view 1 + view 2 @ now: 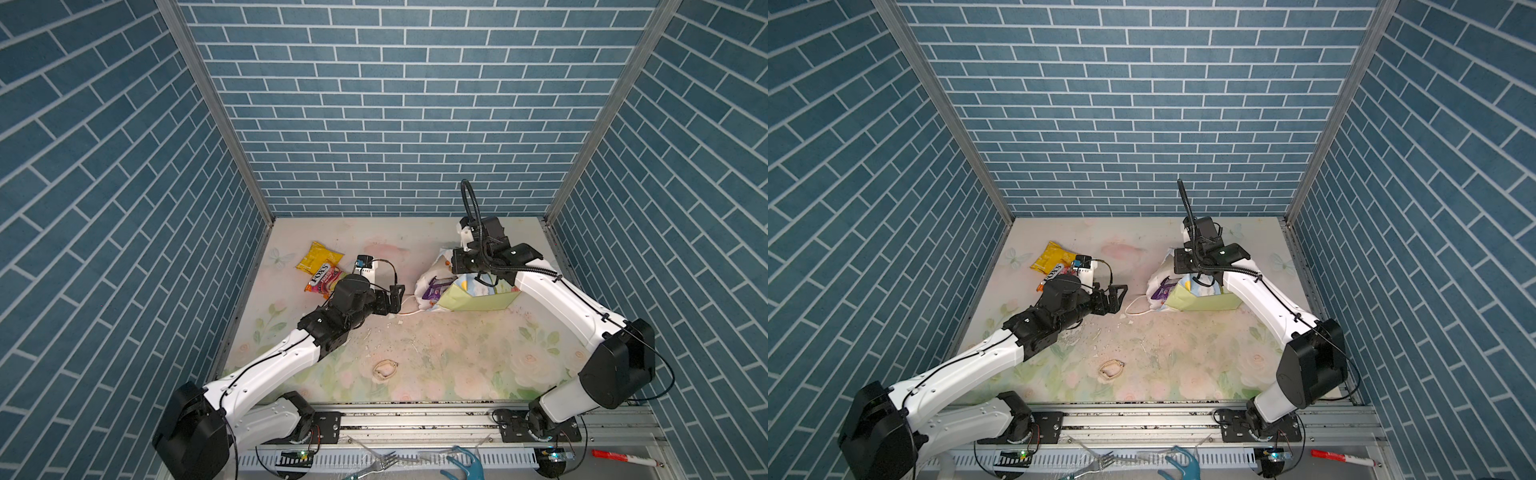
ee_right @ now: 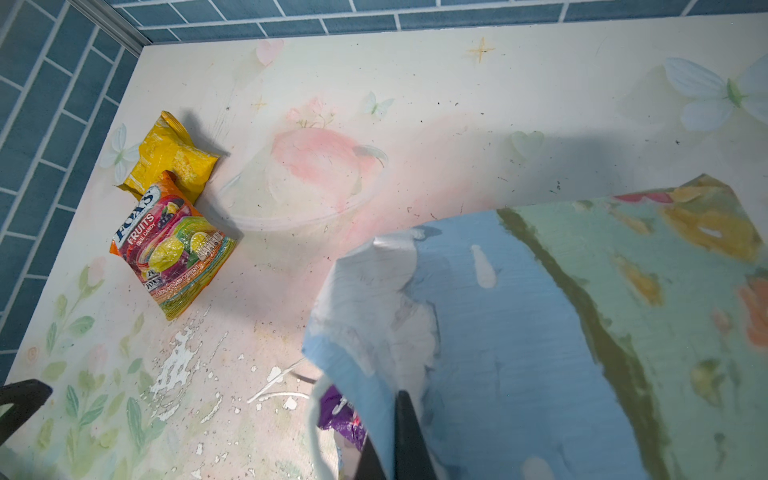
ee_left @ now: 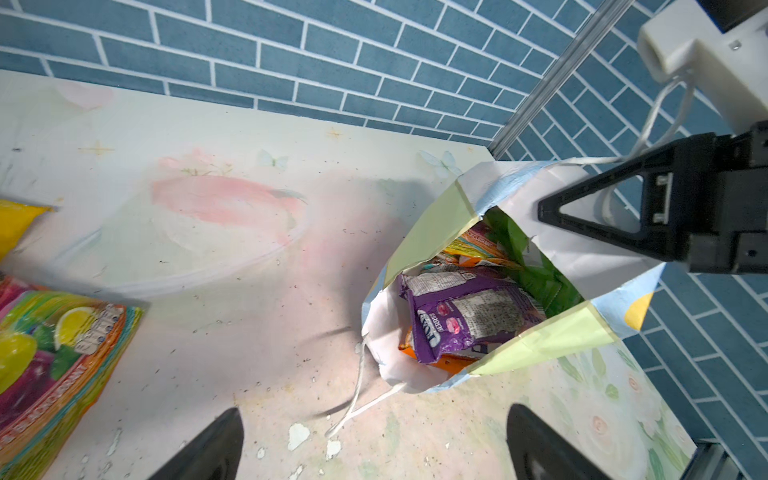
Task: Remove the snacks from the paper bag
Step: 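Reach the left gripper back into the bag toward the purple snack pack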
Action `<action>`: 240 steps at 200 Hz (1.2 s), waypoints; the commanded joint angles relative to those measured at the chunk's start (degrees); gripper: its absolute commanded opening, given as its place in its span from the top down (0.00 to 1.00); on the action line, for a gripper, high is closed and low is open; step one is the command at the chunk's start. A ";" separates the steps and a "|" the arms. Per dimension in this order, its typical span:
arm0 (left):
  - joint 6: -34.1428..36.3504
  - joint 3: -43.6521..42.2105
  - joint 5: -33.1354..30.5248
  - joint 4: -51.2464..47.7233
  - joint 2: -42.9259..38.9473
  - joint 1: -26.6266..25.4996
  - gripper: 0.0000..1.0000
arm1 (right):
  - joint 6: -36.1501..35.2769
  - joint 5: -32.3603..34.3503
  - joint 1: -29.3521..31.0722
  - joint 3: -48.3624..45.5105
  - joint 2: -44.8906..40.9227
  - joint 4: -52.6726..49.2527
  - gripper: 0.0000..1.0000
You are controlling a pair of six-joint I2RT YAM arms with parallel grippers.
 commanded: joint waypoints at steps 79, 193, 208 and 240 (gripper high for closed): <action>-3.32 4.05 1.86 5.45 10.32 -5.45 0.09 | -0.92 -4.22 -0.07 -1.52 -1.71 3.06 1.00; -7.37 4.83 3.91 10.47 17.47 -7.16 0.35 | -0.34 -3.26 -0.06 -3.22 -4.34 4.69 1.00; -7.59 5.13 4.34 10.69 18.27 -7.30 0.37 | -0.12 -3.23 -0.07 -3.29 -4.45 4.76 1.00; -7.92 5.71 4.91 11.12 19.83 -7.52 0.39 | 0.51 -3.00 -0.07 -4.01 -5.42 5.25 1.00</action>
